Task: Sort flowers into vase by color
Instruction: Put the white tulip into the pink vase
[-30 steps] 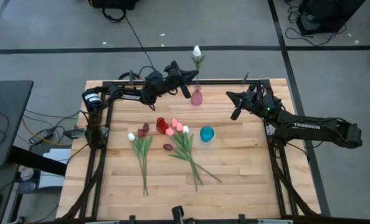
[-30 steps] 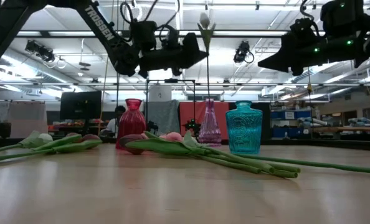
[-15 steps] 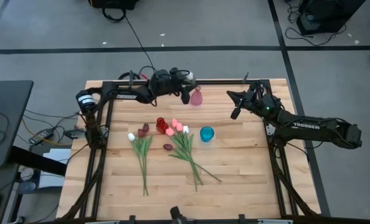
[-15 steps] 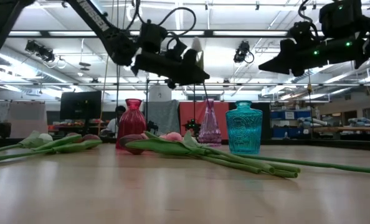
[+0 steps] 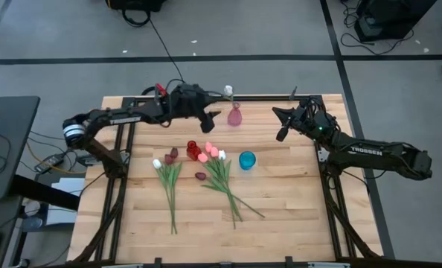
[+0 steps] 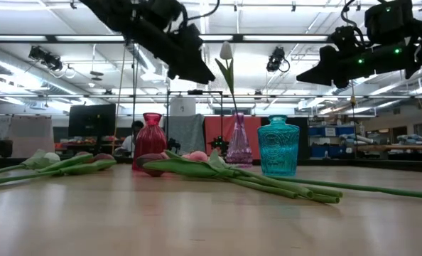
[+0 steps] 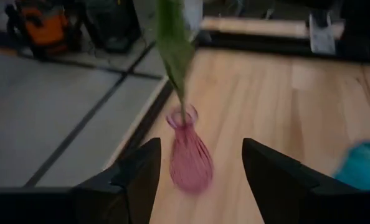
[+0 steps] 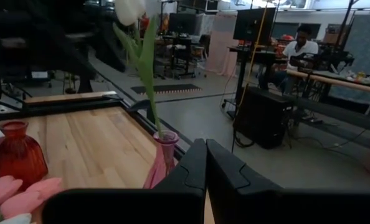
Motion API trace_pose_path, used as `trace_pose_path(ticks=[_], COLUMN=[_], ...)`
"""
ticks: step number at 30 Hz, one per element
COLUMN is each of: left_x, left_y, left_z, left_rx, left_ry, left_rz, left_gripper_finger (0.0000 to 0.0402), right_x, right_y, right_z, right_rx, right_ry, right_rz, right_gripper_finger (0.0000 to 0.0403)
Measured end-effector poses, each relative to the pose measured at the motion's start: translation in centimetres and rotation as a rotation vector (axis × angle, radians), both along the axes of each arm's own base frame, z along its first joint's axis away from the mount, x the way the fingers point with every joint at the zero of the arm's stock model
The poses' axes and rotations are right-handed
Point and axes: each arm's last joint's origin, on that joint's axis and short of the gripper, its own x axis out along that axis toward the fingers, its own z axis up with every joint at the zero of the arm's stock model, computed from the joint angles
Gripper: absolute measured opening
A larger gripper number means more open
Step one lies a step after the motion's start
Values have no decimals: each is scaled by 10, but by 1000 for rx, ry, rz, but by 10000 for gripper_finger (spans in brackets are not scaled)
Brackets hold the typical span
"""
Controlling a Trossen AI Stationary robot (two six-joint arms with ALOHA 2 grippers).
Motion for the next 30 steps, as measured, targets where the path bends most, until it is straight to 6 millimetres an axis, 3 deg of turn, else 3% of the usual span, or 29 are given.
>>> trace_pose_path(ticks=[9,20,23,30], left_x=[-1,-24,-35,-72], left_y=[-98,-173,-195,-233], left_z=[-20,-12,-24,-57], left_rx=[-98,-795,-867,-852], left_ry=[301,518,573,592], left_rz=[20,143,273,660], left_gripper_finger=[230,224,213,197], right_x=[-2,-1,0,2], right_y=[-3,-1,1,5], right_z=[5,6,5,5], right_rx=[-48,-31,-9,38], right_ry=[-32,-49,-61,-81], right_rz=[30,123,194,351], right_gripper_finger=[13,13,13,13])
